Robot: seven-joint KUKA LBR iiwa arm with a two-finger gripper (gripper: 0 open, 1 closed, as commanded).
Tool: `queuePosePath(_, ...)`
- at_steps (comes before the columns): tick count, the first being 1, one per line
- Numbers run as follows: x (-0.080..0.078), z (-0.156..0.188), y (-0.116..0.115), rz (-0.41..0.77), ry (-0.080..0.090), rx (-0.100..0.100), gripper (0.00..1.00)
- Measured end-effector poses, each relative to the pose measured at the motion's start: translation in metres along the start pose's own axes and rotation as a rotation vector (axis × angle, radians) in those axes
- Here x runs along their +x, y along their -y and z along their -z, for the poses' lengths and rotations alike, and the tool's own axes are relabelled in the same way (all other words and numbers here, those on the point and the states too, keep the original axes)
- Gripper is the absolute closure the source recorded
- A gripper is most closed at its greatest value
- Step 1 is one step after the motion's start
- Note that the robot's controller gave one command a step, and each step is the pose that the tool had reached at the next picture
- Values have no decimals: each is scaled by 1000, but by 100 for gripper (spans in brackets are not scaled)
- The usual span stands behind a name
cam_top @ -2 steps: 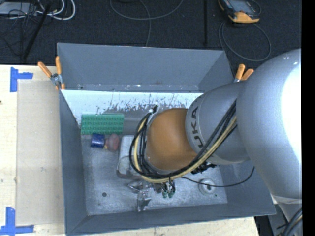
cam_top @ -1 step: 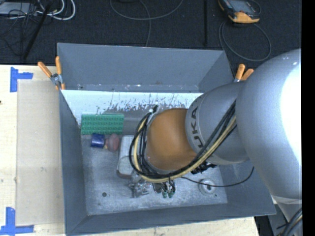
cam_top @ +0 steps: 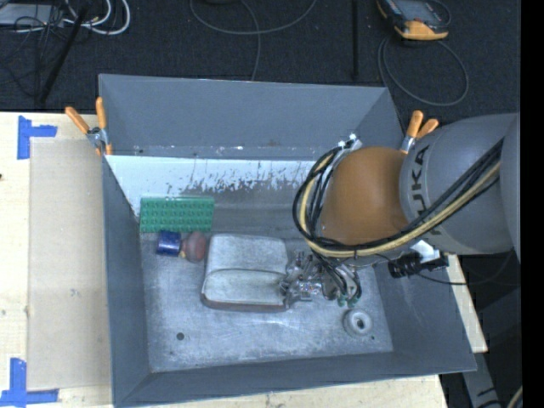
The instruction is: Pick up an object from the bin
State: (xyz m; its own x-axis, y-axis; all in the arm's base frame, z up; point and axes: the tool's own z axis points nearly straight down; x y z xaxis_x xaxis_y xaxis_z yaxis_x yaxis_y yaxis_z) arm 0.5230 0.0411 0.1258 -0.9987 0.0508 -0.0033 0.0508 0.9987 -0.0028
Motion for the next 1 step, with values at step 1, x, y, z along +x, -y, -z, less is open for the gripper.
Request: queuePosePath(1,2,-2,-3,4,-5,-3,0)
